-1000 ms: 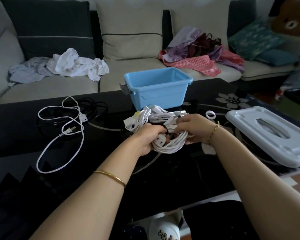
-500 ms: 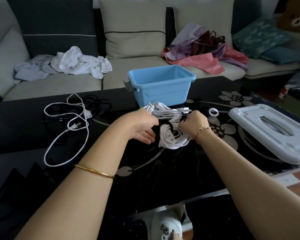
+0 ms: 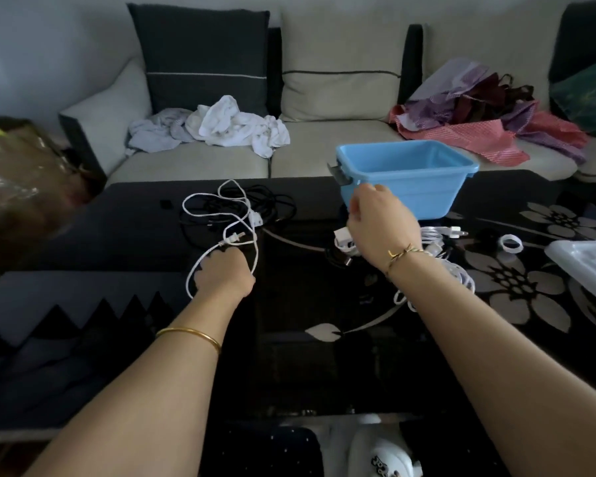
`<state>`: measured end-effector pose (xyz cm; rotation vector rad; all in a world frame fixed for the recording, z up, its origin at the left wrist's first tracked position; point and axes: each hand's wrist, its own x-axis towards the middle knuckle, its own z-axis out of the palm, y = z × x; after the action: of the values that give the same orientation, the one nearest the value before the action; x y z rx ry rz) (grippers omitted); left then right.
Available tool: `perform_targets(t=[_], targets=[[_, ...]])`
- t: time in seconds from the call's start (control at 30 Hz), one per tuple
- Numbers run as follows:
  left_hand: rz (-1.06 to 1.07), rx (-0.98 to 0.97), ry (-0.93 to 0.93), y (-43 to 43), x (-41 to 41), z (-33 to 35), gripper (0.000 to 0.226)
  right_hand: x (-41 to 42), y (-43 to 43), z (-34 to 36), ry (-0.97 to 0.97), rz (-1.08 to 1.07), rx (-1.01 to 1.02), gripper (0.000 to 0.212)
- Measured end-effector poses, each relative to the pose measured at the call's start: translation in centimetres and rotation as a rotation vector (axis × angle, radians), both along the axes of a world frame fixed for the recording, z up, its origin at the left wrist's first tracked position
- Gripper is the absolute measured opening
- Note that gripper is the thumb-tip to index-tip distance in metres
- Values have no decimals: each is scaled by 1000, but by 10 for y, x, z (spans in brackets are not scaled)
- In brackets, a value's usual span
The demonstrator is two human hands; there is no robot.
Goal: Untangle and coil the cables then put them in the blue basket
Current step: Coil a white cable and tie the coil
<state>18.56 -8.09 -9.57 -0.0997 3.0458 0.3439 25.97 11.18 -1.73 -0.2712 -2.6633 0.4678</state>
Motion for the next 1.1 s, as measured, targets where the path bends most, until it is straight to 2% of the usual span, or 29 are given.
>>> perform_targets(t=[0.07,0.13,0.17,0.23,0.3,0.37,0.43,0.5,0.53,0.6,0.67,0.73,0.8,0.87,0.93,1.0,1.1], targets=[[-61,35,-39,-10,-2,-6,30,-13,-21,-5,-29,117,-106,14],[-146,86,-58,-15,-2,-4,9,-26,-40,-15,-117,202,-360,14],[-201,187,-104,-16,-2,-1,12,-32,-48,-22,-189,226,-511,16],[-300,555,-283,-17,3,10,30,-42,-61,-36,-356,214,-800,22],[-407,832,-421,-15,12,22,25,-51,-69,-48,-486,168,-1073,28],[-527,866,-504,-12,18,27,21,-58,-72,-54,-475,164,-1331,24],[-592,806,-611,-10,20,26,22,-62,-73,-54,-371,155,-1444,15],[-550,782,-684,-11,18,24,16,-62,-71,-46,-218,100,-1400,16],[-508,767,-655,-13,16,23,13,-60,-68,-40,-106,72,-1333,19],[-447,613,-463,-19,7,20,16,-54,-62,-24,166,88,-1258,26],[-394,442,-269,-24,-2,12,25,-42,-60,-7,367,179,-1304,21],[-318,271,-98,-26,-8,3,28,-30,-62,9,481,296,-1364,7],[-239,40,36,-28,-9,0,24,-22,-62,21,556,377,-1397,5],[-132,-85,71,-31,-9,3,28,-18,-56,29,624,412,-1425,7],[-54,-96,28,-38,-12,2,29,-20,-48,29,638,385,-1402,9],[-25,-87,-64,-43,-12,0,32,-25,-38,20,535,242,-1221,15],[-5,-62,-105,-46,-11,-1,44,-39,-28,-7,60,60,-798,21]])
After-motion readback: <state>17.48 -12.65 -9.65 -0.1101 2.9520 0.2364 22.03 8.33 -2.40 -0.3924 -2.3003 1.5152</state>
